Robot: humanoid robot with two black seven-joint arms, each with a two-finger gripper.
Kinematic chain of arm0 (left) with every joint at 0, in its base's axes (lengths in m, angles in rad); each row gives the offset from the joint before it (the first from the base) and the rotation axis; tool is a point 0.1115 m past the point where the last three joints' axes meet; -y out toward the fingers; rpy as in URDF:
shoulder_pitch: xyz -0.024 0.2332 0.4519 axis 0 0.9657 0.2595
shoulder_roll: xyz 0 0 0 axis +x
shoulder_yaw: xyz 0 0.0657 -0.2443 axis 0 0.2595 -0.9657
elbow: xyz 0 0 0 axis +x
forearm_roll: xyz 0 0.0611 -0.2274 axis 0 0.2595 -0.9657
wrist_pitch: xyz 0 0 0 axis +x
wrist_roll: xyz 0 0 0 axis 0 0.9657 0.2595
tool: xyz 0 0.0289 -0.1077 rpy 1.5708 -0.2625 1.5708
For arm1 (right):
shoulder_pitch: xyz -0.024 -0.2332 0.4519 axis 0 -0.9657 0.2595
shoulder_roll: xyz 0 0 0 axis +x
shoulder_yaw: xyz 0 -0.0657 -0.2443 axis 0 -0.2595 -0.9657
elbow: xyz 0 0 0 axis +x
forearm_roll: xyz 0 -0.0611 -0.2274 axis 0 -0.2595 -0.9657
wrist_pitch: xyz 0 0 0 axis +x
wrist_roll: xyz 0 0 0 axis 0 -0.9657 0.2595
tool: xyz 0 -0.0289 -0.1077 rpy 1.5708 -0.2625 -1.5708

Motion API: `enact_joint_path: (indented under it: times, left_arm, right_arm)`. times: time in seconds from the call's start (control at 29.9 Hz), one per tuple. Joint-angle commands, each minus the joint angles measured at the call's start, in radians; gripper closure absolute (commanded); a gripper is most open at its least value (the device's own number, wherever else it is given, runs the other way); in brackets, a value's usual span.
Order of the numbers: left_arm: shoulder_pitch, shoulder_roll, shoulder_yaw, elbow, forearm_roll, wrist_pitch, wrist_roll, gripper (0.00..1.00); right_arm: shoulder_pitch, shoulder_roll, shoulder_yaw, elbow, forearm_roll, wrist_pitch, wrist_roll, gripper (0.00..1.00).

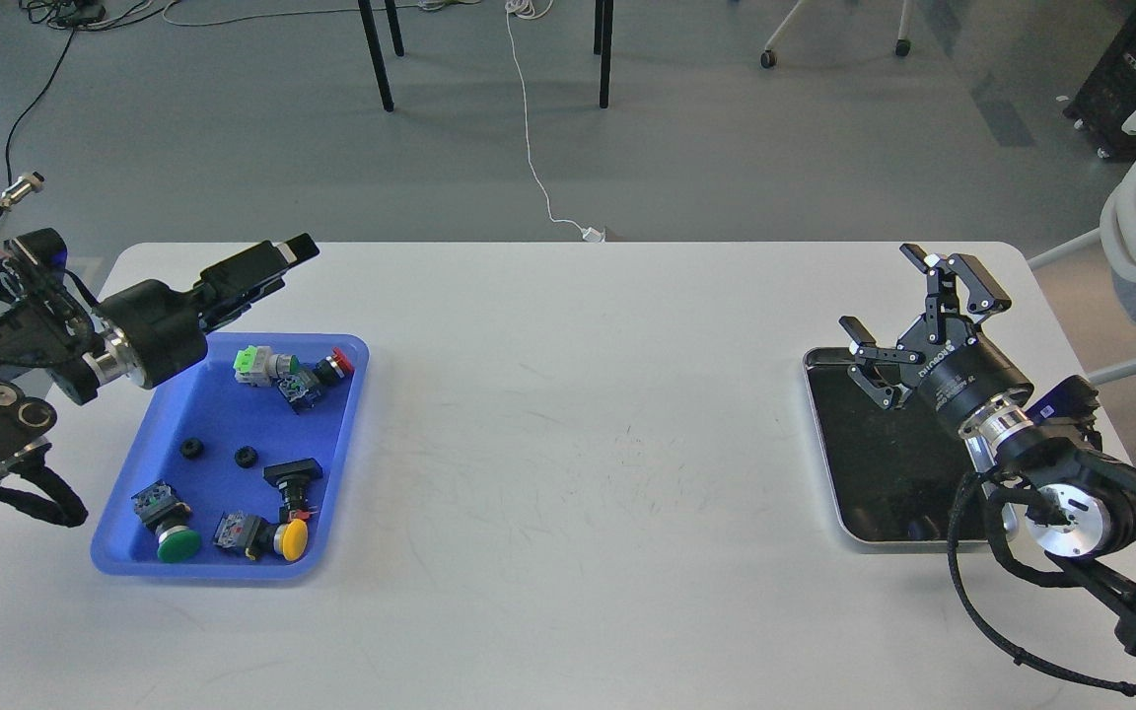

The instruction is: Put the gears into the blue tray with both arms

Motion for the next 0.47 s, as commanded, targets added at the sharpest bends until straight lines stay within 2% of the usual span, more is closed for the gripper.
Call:
enact_joint_path:
  times: [0.0, 0.13, 0.2, 0.27, 0.43]
  left_arm:
    - [0.152, -0.126, -0.222, 0.000, -0.104, -0.004, 0.000, 0.02]
    - [0.296, -0.297, -0.479, 0.001, -0.106, -0.031, 0.000, 0.02]
    - [0.338, -0.357, -0.562, 0.003, -0.107, -0.066, 0.063, 0.02]
    - [0.359, -0.394, -0.594, 0.009, -0.107, -0.105, 0.099, 0.02]
    - [0.375, -0.409, -0.607, 0.012, -0.107, -0.130, 0.102, 0.02]
  right_arm:
    - [0.014, 0.002, -0.007, 0.001, 0.000, -0.014, 0.000, 0.01]
    - [0.025, 0.007, -0.015, 0.006, 0.000, -0.009, 0.000, 0.01]
    - [0.026, 0.010, -0.015, 0.006, 0.000, -0.006, 0.000, 0.01]
    - [0.022, 0.015, -0.010, 0.009, 0.000, -0.005, 0.000, 0.01]
    - [0.016, 0.021, -0.006, 0.032, 0.000, -0.002, 0.000, 0.01]
